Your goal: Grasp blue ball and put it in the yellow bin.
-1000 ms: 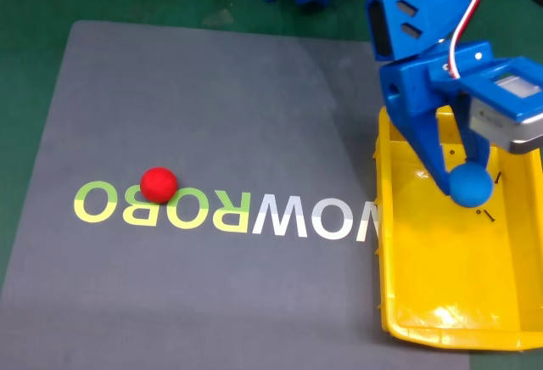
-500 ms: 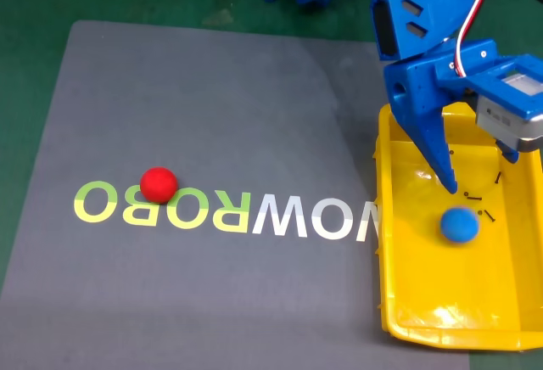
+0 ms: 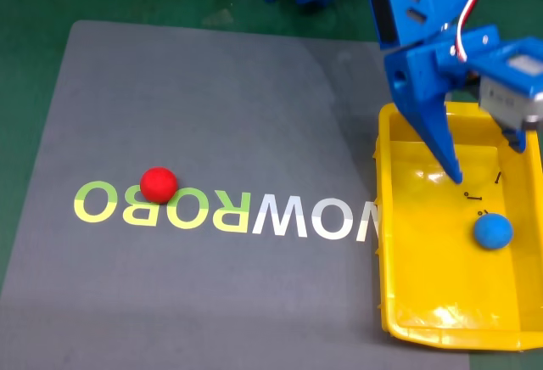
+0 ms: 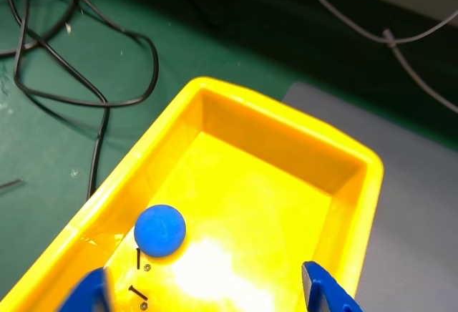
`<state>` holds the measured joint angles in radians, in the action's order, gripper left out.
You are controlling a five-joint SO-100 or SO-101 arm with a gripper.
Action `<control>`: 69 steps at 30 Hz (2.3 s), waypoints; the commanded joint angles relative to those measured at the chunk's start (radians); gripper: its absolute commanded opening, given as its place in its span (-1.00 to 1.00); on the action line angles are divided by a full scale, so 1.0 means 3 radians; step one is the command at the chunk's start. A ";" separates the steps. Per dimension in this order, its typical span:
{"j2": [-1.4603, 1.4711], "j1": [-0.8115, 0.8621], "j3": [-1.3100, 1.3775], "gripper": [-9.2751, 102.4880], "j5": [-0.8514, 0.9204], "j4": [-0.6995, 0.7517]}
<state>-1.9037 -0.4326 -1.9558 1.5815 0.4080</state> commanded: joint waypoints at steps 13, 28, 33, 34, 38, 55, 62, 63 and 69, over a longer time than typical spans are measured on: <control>-0.1565 0.0905 -0.0869 -0.78 0.0169 0.0445; -0.3017 0.1590 -0.2541 -0.84 0.0368 0.0670; -0.3262 0.1733 -0.2976 -0.84 0.0399 0.0675; -0.3308 0.1759 -0.3053 -0.84 0.0404 0.0675; -0.3421 0.1846 -0.3319 -0.84 0.0435 0.0675; -0.4024 0.2040 -0.3809 -0.84 0.0430 0.1595; -0.4321 0.2076 -0.3814 -0.84 0.0424 0.2275; -0.4367 0.2076 -0.3814 -0.84 0.0424 0.2362; -0.4735 0.2081 -0.3814 -0.84 0.0343 0.2996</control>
<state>-3.2889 0.1825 -3.0664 1.7058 1.2548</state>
